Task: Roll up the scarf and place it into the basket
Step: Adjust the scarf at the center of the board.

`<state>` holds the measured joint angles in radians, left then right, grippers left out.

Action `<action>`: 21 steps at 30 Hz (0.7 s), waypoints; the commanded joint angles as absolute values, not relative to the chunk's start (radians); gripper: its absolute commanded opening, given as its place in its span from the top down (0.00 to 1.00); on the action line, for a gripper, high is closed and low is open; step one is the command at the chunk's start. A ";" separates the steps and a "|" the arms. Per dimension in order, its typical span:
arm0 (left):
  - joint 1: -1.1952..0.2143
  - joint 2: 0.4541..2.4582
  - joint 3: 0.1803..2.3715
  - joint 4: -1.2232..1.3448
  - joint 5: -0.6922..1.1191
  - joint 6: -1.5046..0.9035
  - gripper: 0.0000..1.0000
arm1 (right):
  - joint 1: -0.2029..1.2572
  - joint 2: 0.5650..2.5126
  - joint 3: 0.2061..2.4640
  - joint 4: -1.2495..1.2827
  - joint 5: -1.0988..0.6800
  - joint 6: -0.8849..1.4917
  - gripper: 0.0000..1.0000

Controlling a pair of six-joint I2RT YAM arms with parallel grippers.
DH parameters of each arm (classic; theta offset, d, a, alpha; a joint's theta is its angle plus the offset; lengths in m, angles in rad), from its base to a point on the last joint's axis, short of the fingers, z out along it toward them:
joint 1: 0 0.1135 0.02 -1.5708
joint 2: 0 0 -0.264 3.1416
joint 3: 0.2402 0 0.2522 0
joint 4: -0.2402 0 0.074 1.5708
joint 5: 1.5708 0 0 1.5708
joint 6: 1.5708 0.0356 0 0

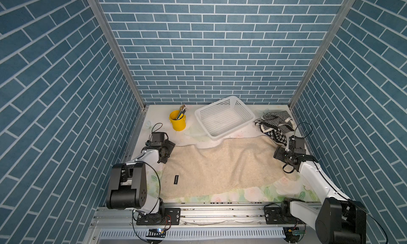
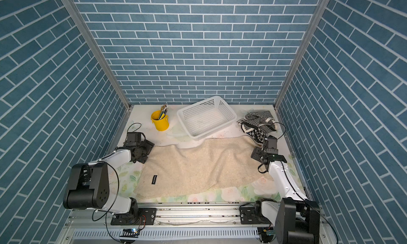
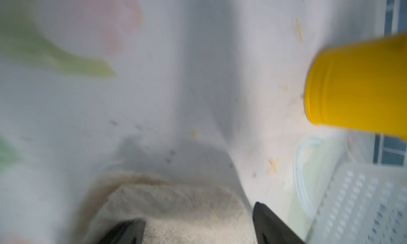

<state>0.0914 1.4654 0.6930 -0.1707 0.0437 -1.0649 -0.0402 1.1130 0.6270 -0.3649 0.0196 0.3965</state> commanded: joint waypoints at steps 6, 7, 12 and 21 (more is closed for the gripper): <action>0.177 1.547 0.800 -0.239 -0.003 -0.903 0.18 | -0.044 1.097 0.628 -0.367 0.066 0.436 0.28; 0.181 1.556 0.821 -0.252 0.007 -0.893 0.18 | -0.044 1.070 0.629 -0.374 0.094 0.443 0.28; 0.158 1.519 0.909 -0.285 0.176 -0.779 0.18 | -0.055 1.051 0.629 -0.409 0.168 0.473 0.26; 0.097 1.366 0.889 -0.521 0.239 -0.708 0.15 | -0.087 1.178 0.557 -0.258 0.103 0.522 0.26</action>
